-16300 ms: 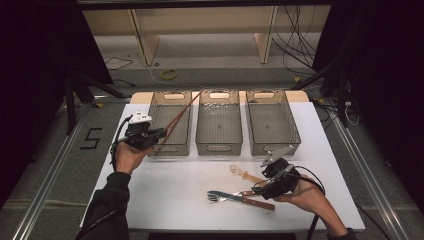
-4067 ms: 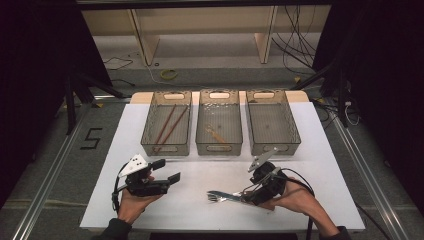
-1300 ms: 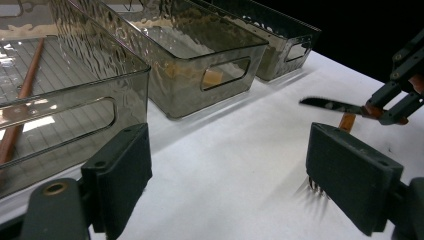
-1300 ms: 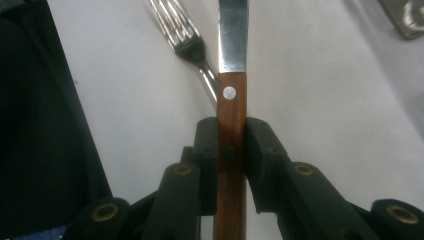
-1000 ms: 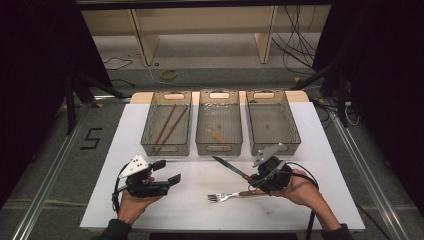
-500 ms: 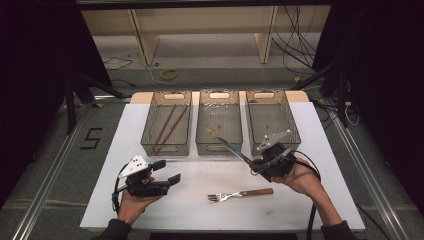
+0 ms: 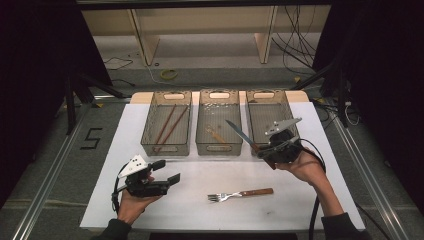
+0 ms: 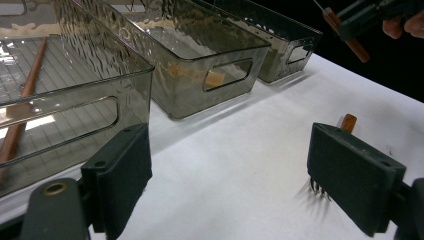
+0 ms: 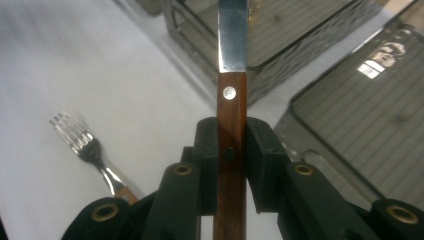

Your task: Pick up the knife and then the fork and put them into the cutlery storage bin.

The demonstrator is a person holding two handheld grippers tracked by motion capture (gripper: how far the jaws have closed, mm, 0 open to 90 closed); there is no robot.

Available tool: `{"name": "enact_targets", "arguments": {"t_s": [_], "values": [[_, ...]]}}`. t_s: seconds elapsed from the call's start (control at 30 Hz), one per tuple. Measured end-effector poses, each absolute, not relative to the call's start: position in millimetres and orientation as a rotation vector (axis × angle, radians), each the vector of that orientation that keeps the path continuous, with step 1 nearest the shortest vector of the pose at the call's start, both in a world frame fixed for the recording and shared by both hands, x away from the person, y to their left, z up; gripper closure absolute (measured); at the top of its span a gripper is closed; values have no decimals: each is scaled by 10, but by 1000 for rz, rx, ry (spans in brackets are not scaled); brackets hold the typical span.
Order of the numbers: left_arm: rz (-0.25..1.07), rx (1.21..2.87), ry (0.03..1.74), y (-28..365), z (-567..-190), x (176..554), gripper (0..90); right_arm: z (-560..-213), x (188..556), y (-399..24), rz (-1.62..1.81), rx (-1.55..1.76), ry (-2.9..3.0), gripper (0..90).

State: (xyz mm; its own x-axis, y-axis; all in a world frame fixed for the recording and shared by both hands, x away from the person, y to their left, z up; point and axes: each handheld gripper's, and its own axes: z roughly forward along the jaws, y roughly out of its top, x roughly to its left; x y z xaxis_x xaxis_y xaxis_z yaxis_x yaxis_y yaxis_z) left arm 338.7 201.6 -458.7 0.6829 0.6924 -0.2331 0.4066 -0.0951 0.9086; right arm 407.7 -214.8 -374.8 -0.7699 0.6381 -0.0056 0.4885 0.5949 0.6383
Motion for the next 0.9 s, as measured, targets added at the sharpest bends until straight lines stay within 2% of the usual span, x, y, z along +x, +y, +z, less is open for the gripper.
{"name": "enact_targets", "arguments": {"t_s": [0.9], "values": [[304,1720,890,2011,-4590,3391,171,-3611,4779,-2426,902,1190,2425,772]]}}
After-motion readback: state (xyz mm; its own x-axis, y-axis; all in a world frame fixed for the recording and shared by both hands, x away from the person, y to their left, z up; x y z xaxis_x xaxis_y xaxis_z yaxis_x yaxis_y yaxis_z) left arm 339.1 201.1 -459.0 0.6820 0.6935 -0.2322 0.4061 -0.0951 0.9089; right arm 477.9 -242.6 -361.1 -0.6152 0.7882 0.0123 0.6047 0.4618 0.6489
